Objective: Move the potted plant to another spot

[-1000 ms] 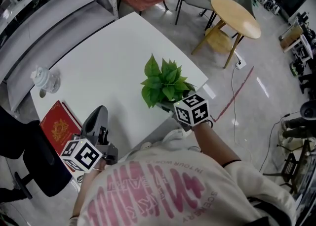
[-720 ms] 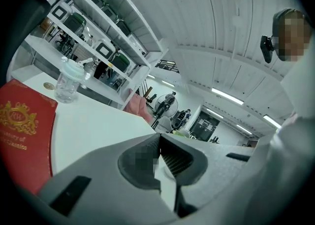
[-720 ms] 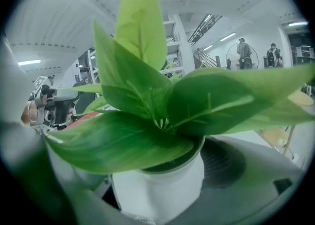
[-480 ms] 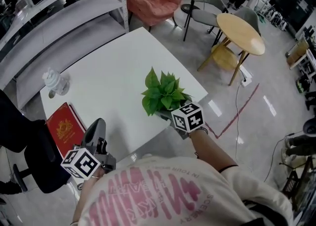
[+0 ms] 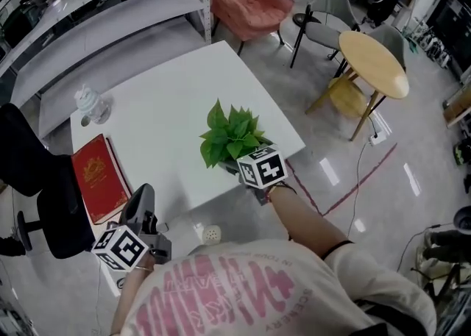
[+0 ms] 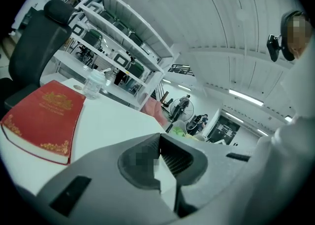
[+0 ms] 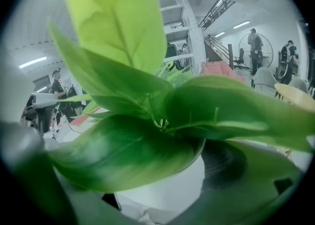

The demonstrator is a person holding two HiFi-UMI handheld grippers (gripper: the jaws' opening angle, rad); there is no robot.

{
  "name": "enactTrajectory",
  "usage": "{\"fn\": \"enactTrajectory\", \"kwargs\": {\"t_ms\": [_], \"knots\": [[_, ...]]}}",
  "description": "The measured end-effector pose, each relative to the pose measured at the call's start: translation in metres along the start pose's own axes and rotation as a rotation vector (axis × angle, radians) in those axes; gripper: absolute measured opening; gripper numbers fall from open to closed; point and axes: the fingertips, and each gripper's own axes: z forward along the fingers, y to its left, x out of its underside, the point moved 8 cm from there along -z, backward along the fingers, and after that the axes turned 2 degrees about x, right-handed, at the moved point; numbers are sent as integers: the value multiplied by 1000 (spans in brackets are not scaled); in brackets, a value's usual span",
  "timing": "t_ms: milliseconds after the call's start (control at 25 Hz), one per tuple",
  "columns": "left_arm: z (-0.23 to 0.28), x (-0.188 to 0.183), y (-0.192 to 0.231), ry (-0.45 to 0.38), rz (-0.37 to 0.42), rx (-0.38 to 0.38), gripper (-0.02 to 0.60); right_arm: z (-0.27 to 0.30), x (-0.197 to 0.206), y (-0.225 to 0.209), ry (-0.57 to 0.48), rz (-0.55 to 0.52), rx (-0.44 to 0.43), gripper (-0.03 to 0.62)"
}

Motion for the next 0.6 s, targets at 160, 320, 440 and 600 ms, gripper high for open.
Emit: {"fn": "enactTrajectory", "kwargs": {"t_ms": [160, 320, 440, 600], "knots": [[-22, 17, -16, -34, -16, -48, 3, 0, -1, -1, 18, -9, -11, 522], [-47, 24, -30, -92, -17, -95, 3, 0, -4, -3, 18, -15, -18, 522], [-69, 30, -38, -133, -30, -144, 3, -2, -6, -2, 15, -11, -20, 522], [-92, 46, -45, -160, -52, -200, 3, -5, -5, -1, 11, -6, 2, 523]]}}
